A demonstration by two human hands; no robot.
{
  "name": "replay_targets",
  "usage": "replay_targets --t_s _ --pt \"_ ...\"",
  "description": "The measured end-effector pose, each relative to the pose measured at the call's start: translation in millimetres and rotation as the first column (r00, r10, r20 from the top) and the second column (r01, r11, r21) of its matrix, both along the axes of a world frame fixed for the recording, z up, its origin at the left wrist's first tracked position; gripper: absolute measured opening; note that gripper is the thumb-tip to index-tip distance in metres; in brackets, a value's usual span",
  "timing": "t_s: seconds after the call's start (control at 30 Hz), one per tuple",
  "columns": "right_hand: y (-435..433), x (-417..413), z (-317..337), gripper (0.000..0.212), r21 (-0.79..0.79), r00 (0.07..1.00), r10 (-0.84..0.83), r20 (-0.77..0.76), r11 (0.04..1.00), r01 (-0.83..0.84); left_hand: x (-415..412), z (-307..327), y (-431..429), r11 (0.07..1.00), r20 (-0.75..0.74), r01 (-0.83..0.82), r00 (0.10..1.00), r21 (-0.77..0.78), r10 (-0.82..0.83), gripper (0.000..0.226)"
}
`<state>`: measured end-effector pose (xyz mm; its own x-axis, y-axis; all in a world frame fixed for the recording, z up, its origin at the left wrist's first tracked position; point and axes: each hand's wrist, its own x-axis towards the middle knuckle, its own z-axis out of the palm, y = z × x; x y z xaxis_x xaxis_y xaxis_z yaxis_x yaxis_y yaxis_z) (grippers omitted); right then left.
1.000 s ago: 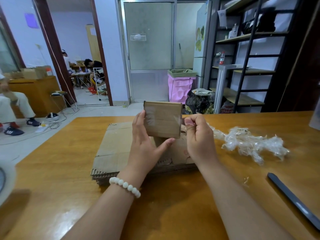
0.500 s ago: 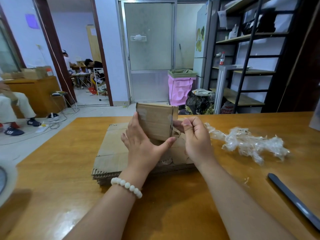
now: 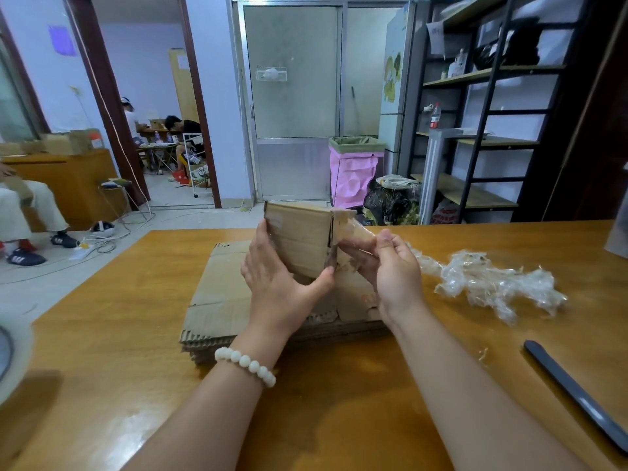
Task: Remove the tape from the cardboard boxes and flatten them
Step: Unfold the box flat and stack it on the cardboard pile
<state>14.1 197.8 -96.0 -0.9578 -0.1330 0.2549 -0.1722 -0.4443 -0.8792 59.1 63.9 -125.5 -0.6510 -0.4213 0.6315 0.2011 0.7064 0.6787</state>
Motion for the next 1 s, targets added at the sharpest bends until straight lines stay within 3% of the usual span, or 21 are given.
replay_targets --t_s 0.13,0.2,0.27,0.4,0.47,0.57,0.7,1.0 --pt "3.7 0.5 3.6 0.033 -0.102 0.995 0.030 0.094 0.995 -0.021 0.7 1.6 0.8 1.000 0.036 0.006 0.999 0.014 -0.006 0.122" --pt "13.3 -3.9 8.1 0.034 -0.215 0.992 0.005 0.129 0.976 0.023 0.1 2.6 -3.5 0.996 0.041 0.001 0.999 0.088 -0.004 0.122" --pt "23.3 -9.5 12.5 0.031 -0.232 0.991 -0.060 0.119 0.969 0.086 -1.3 2.8 -9.2 0.987 0.019 0.002 1.000 0.159 -0.005 0.121" --pt "14.8 -10.4 3.2 0.008 0.113 0.995 -0.093 -0.018 0.989 0.095 1.6 1.3 -5.5 0.998 0.020 0.029 0.999 0.061 -0.031 0.121" --pt "7.5 -6.9 -2.8 0.017 0.270 0.985 -0.052 -0.163 0.958 0.095 1.4 0.0 -3.0 0.999 0.024 0.031 0.999 0.020 -0.032 0.120" --pt "4.6 -4.5 -7.7 0.044 0.331 0.956 0.072 -0.283 0.943 0.027 -0.5 0.4 -2.5 0.999 0.027 0.019 0.999 0.028 -0.019 0.123" --pt "3.5 -2.8 -12.2 0.055 0.455 0.938 0.132 -0.322 0.890 0.031 1.8 1.3 -1.9 1.000 0.019 0.020 1.000 0.014 -0.020 0.128" --pt "2.0 -8.1 -11.3 0.012 0.434 0.947 0.056 -0.317 0.896 0.092 1.5 1.1 -3.3 0.999 0.025 0.026 0.999 0.024 -0.027 0.122"
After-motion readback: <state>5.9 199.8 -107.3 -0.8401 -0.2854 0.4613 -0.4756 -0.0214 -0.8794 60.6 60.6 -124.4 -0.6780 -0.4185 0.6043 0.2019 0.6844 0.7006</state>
